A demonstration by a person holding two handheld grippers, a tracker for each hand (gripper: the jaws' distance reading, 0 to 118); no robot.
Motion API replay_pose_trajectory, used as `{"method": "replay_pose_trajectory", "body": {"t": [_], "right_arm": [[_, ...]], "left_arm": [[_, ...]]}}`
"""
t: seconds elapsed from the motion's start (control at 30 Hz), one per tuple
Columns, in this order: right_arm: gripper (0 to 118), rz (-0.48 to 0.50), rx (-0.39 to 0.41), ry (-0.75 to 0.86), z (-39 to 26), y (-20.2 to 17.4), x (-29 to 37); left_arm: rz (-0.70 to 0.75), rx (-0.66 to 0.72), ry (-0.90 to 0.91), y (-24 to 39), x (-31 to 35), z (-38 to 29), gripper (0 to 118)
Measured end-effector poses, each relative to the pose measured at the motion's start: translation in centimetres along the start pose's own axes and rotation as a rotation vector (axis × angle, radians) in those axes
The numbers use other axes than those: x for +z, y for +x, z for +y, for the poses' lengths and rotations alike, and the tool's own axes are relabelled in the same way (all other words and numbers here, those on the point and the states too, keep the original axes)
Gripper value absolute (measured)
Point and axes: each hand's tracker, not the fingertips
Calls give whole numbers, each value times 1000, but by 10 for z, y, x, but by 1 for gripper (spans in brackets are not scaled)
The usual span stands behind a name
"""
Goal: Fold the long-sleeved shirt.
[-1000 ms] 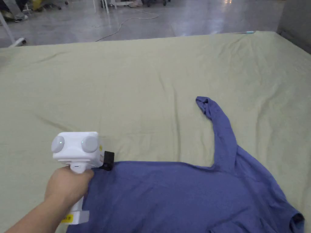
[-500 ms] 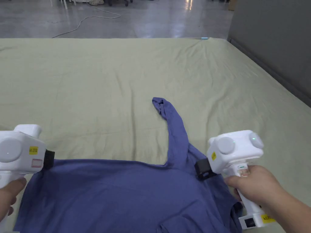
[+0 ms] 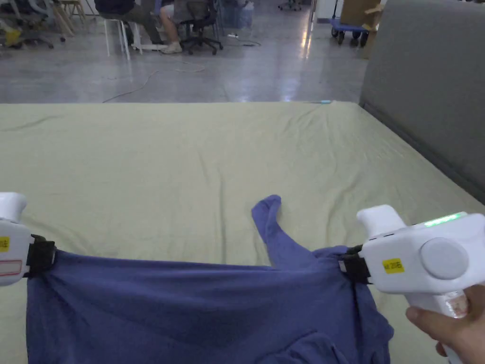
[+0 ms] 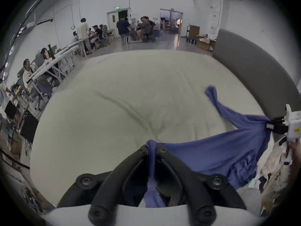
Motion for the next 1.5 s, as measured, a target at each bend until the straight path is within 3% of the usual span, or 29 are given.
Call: {"method": "replay_pose_trajectory", "body": {"t": [0.2, 0.4, 0.5, 0.63, 0.77, 0.87, 1.0, 1.1, 1.23, 1.37, 1.5], "right_arm": [[0, -112, 155, 127, 81, 7, 93], [0, -192, 199, 254, 205, 20, 154], [0, -293, 246, 308, 277, 20, 169], [0, -383, 219, 388, 363, 21, 180], [0, -511, 258, 503, 431, 17, 195], [0, -534, 186, 567, 464, 22, 210], [0, -618, 173, 646, 492, 20, 230], [0, -605, 110, 682, 499, 26, 239], [0, -605, 113, 673, 493, 39, 208], [0, -498, 101, 496, 462, 61, 113], [0, -351, 64, 275, 388, 73, -19]], "left_arm": [[-23, -11, 99, -6, 59, 82, 4], [41, -42, 265, -6, 100, 196, 4], [66, -49, 332, -1, 109, 255, 4], [142, -59, 371, 7, 117, 334, 4], [194, -8, 494, 4, 135, 406, 4], [315, -42, 516, 6, 142, 444, 4], [253, 35, 577, 12, 162, 475, 4], [280, -17, 608, 29, 167, 485, 4], [251, -36, 596, 35, 141, 482, 4], [187, -32, 463, 31, 60, 453, 4], [152, -42, 206, 31, -60, 383, 4]]}}
